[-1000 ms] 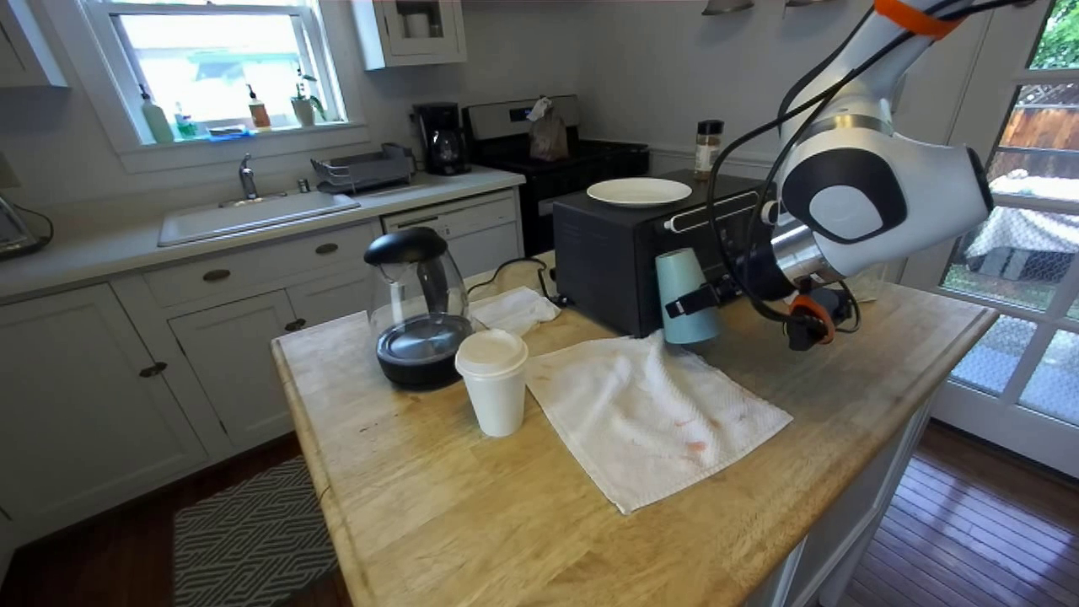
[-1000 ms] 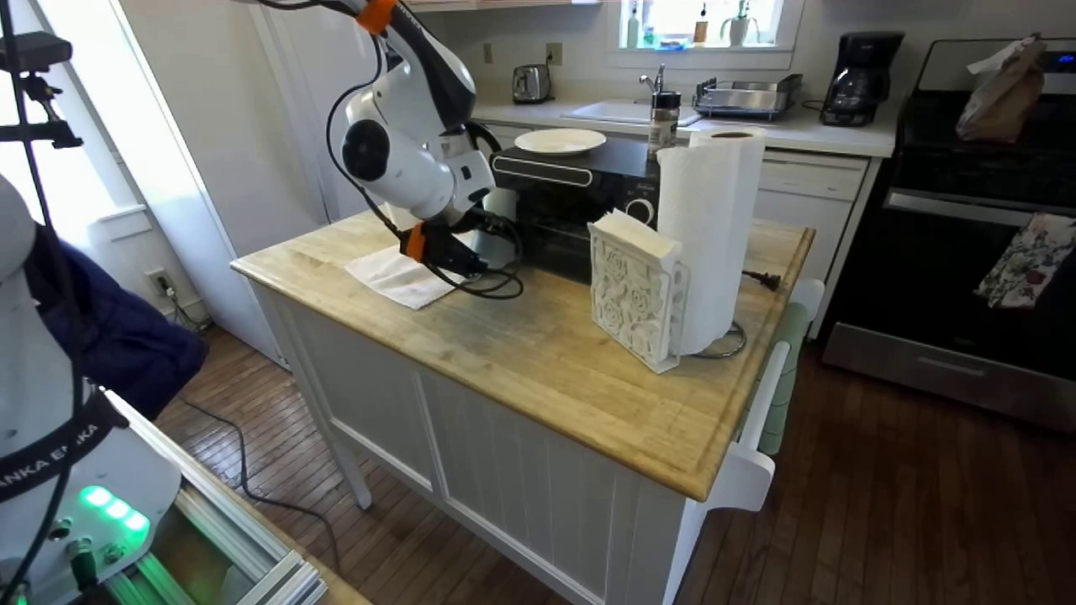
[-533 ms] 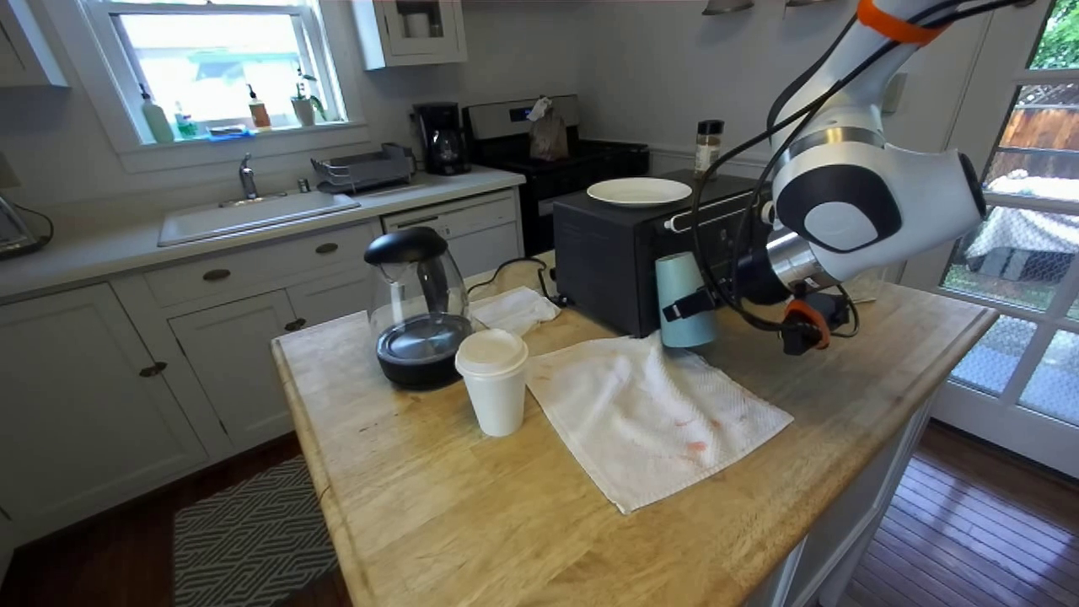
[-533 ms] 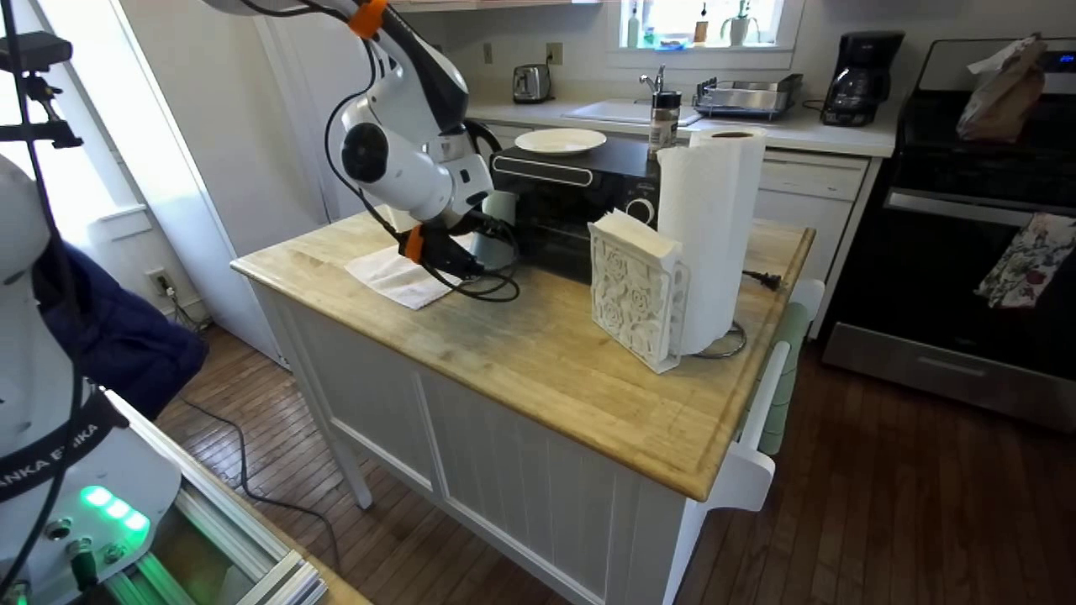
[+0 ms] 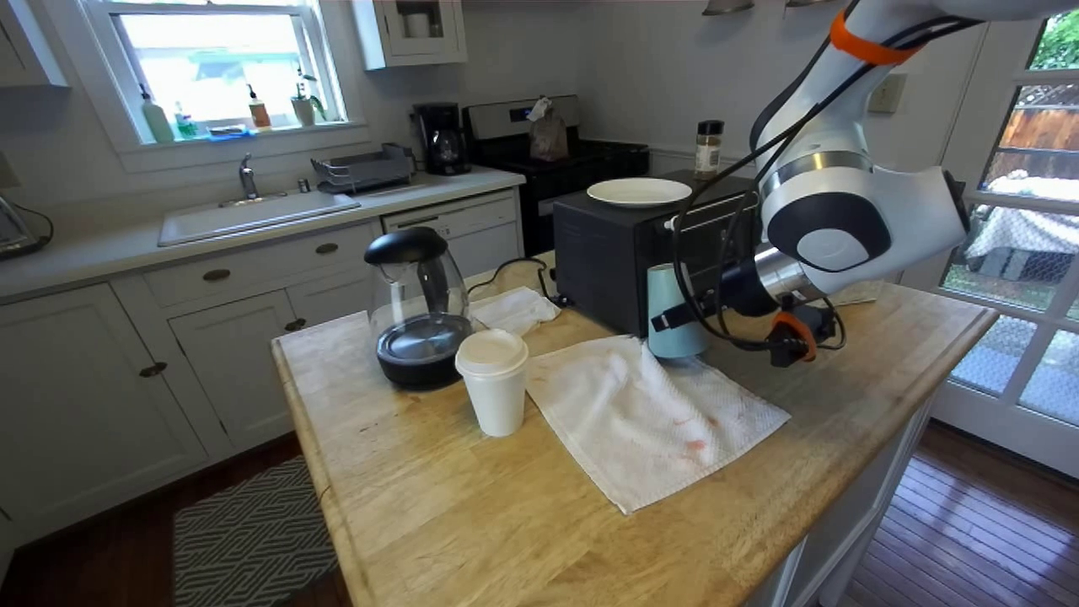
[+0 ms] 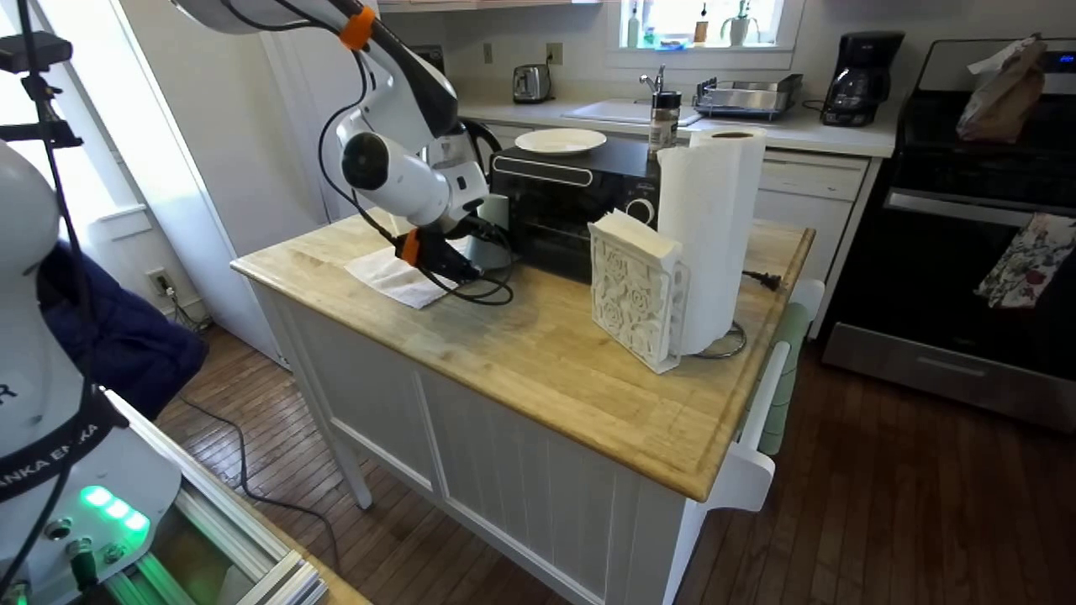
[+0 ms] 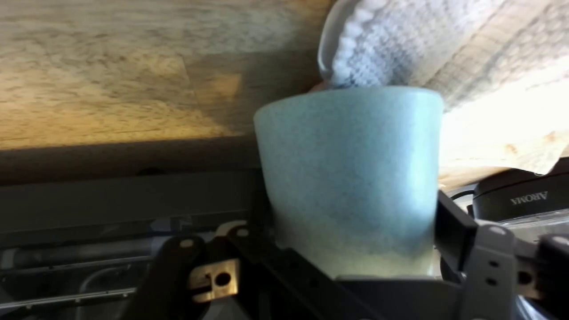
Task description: Place the light green cup upside down
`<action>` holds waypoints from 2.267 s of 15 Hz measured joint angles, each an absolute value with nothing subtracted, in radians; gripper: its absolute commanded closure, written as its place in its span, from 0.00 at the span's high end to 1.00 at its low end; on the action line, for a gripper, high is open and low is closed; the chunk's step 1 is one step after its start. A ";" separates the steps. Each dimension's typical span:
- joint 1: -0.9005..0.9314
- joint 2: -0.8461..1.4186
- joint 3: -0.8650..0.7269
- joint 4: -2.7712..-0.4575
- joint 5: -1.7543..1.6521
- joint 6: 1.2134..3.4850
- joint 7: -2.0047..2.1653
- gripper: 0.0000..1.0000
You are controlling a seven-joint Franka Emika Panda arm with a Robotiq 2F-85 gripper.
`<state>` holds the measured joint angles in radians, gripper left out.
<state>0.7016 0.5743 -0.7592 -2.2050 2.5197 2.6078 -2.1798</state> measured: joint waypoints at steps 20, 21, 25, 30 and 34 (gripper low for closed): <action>0.818 0.561 -0.755 -2.213 2.500 2.909 -2.074 1.00; 0.817 0.554 -0.758 -2.213 2.494 2.919 -2.073 1.00; 0.801 0.493 -0.743 -2.217 2.395 2.972 -2.020 1.00; 0.754 0.372 -0.682 -2.240 2.201 3.038 -1.887 1.00; 0.718 0.271 -0.627 -2.288 2.005 3.096 -1.751 1.00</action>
